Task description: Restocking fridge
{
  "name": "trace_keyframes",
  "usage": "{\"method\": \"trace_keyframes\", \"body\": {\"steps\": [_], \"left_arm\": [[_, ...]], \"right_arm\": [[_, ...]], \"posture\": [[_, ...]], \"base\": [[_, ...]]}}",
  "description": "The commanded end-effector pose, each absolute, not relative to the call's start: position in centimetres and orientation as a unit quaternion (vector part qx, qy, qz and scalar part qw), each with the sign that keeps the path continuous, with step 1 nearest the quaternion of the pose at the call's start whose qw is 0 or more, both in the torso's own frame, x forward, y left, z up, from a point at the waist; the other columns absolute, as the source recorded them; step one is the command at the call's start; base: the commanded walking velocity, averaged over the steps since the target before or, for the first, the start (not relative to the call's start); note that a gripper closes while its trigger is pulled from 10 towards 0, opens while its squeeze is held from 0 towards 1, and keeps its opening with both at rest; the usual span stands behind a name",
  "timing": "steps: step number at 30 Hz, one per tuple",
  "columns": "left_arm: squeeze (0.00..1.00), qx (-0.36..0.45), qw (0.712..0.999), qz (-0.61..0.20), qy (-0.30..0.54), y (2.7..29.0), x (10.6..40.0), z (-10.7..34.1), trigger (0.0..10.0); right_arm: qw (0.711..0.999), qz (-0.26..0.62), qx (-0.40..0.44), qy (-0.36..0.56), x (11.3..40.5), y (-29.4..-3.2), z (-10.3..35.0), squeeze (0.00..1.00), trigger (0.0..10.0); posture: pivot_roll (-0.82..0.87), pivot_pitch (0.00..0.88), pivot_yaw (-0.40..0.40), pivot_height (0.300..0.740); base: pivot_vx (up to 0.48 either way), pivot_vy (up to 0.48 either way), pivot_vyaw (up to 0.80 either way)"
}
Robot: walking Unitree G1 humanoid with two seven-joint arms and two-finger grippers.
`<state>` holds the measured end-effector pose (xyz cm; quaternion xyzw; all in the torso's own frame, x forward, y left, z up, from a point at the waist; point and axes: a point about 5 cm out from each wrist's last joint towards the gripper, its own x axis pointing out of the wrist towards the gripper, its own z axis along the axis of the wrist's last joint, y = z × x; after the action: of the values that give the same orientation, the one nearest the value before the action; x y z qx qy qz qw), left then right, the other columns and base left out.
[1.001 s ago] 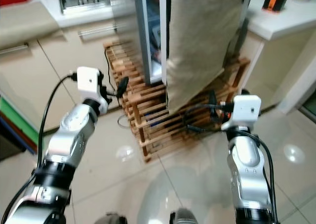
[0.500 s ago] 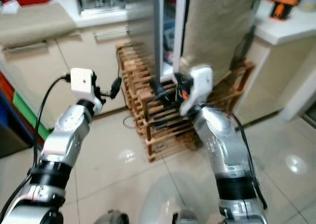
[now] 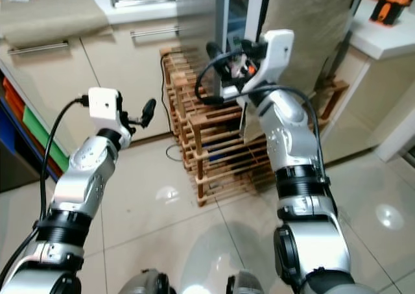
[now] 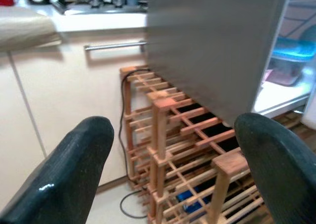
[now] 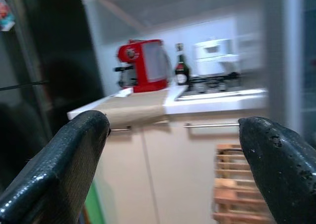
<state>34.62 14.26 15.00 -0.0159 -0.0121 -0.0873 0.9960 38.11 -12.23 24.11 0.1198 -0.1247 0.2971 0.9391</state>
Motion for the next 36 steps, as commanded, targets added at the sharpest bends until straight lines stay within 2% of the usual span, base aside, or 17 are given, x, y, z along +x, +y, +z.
{"method": "trace_keyframes", "body": {"steps": [1, 7, 10, 14, 17, 19, 24, 25, 28, 30, 31, 33, 36], "left_arm": [[0.0, -0.01, 0.997, -0.077, -0.024, 14.7, 34.6, 15.6, 10.0], [0.0, -0.01, 0.997, -0.077, -0.023, 14.6, 34.5, 15.5, 10.0], [0.0, -0.01, 0.996, -0.082, -0.023, 14.3, 34.7, 15.6, 10.0], [0.0, -0.009, 0.996, -0.083, -0.028, 14.3, 34.9, 15.9, 10.0], [0.0, -0.01, 0.996, -0.081, -0.027, 14.3, 34.9, 15.9, 10.0], [0.0, -0.01, 0.996, -0.082, -0.027, 14.3, 34.9, 15.9, 10.0], [0.0, -0.007, 0.996, -0.087, -0.028, 14.2, 35.0, 16.0, 10.0], [0.0, -0.007, 0.996, -0.087, -0.028, 14.2, 35.0, 16.0, 10.0], [0.0, -0.007, 0.996, -0.087, -0.028, 14.2, 34.9, 16.0, 10.0], [0.0, -0.007, 0.996, -0.088, -0.027, 14.2, 34.8, 15.9, 10.0], [0.0, -0.007, 0.996, -0.088, -0.027, 14.2, 34.8, 15.9, 10.0], [0.0, -0.008, 0.996, -0.089, -0.025, 14.2, 34.8, 15.9, 10.0], [0.0, -0.008, 0.995, -0.092, -0.023, 14.1, 34.9, 15.8, 10.0]], "right_arm": [[0.933, 0.307, 0.123, -0.139, 38.4, -11.8, 24.9, 0.0, 10.0], [0.941, 0.29, 0.117, -0.133, 39.4, -12.3, 24.7, 0.0, 10.0], [0.956, 0.245, 0.105, -0.122, 40.3, -13.5, 24.0, 0.0, 10.0], [0.963, 0.22, 0.087, -0.126, 40.6, -14.4, 24.1, 0.0, 10.0], [0.975, 0.166, 0.069, -0.128, 40.9, -16.5, 24.3, 0.0, 10.0], [0.977, 0.158, 0.068, -0.128, 41.0, -16.8, 24.3, 0.0, 10.0], [0.988, 0.039, 0.082, -0.128, 40.9, -21.5, 24.4, 0.0, 10.0], [0.988, 0.039, 0.082, -0.128, 40.9, -21.5, 24.4, 0.0, 10.0], [0.989, -0.066, -0.007, -0.129, 39.9, -25.3, 24.4, 0.0, 10.0], [0.98, -0.127, -0.069, -0.139, 39.1, -27.4, 24.7, 0.0, 10.0], [0.98, -0.127, -0.069, -0.139, 39.1, -27.4, 24.7, 0.0, 10.0], [0.961, -0.182, -0.127, -0.164, 37.8, -29.6, 25.0, 0.0, 10.0], [0.952, -0.201, -0.149, -0.175, 36.9, -30.4, 24.8, 0.0, 10.0]], "posture": [[-0.07, 0.0, 0.039, 0.697], [-0.08, 0.0, 0.041, 0.697], [-0.08, 0.0, 0.041, 0.697], [-0.07, 0.0, 0.04, 0.697], [-0.08, 0.0, 0.043, 0.697], [-0.08, 0.0, 0.043, 0.697], [-0.07, 0.0, 0.046, 0.697], [-0.07, 0.0, 0.046, 0.697], [-0.08, 0.0, 0.047, 0.697], [-0.09, 0.0, 0.047, 0.697], [-0.09, 0.0, 0.047, 0.697], [-0.1, 0.0, 0.052, 0.697], [-0.11, 0.0, 0.06, 0.697]], "base": [[0.0, 0.0, 0.0], [0.0, 0.0, 0.0], [0.0, 0.0, 0.0], [0.0, 0.0, 0.0], [0.0, 0.0, 0.0], [0.0, 0.0, 0.0], [0.0, 0.0, 0.0], [0.0, 0.0, 0.0], [0.0, 0.0, 0.0], [0.0, 0.0, 0.0], [0.0, 0.0, 0.0], [0.0, 0.0, 0.0], [0.0, 0.0, 0.0]]}}
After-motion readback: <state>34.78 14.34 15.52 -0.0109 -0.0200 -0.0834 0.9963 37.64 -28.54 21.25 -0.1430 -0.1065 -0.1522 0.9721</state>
